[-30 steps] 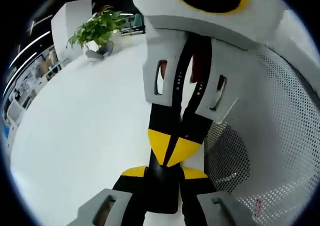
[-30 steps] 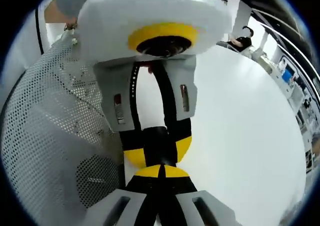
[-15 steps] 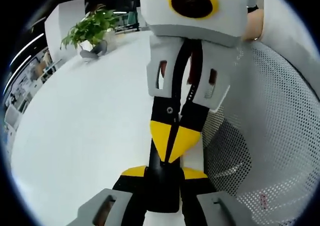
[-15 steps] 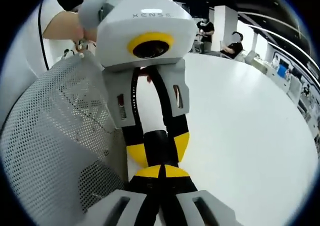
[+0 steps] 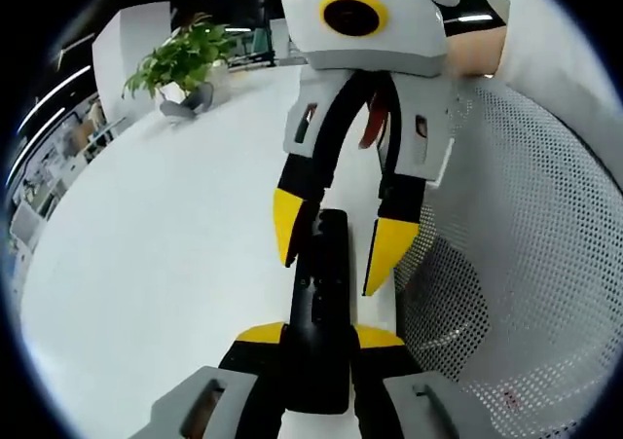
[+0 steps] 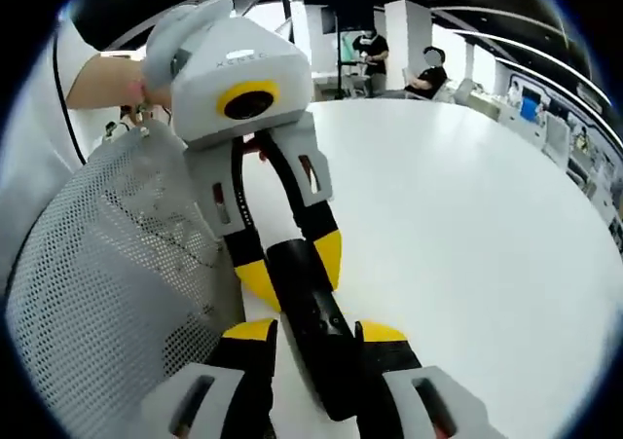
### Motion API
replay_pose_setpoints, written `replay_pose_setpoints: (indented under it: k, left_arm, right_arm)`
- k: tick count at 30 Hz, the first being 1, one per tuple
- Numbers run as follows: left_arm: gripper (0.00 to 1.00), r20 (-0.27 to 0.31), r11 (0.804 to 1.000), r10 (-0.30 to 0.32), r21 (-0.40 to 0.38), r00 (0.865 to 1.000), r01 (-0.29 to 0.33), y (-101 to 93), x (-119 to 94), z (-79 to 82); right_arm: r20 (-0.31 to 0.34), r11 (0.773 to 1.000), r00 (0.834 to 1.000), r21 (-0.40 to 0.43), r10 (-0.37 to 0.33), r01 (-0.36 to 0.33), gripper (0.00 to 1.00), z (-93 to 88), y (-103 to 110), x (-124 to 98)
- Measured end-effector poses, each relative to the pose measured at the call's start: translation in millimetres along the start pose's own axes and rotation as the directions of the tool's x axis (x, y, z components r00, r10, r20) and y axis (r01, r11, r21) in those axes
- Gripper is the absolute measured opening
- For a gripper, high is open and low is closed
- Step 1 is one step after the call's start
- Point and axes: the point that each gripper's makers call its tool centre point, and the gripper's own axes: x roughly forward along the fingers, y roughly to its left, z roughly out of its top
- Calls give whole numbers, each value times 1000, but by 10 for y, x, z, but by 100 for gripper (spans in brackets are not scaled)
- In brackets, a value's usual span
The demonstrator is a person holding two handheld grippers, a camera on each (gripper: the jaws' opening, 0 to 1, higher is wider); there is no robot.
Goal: Press the specified remote control buttons in sequence, fully releasing each button before pressing the next.
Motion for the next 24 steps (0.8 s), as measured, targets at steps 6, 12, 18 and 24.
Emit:
replay_pose_setpoints:
  k: [6,12,18,24]
  left_arm:
    - [24,-1,1000,1,-2,1000,-1,-6,-3,12]
    - [24,10,1000,16,-22,1000,-16,-3,0,8]
    - [25,27,998,37,-45,999,-36,-8,6,37]
    - [26,26,994,65,-89,998,-62,-4,15,44]
  right_arm:
    - [-71,992,997,-122,-18,9,27,-87,-11,114]
    - [-65,989,998,-145,-6,-3,25,-84,-1,112]
    - [-73,985,997,-171,-11,-2,23,-82,10,110]
    - [-64,983,998,-184,-8,-4,23,-88,19,101]
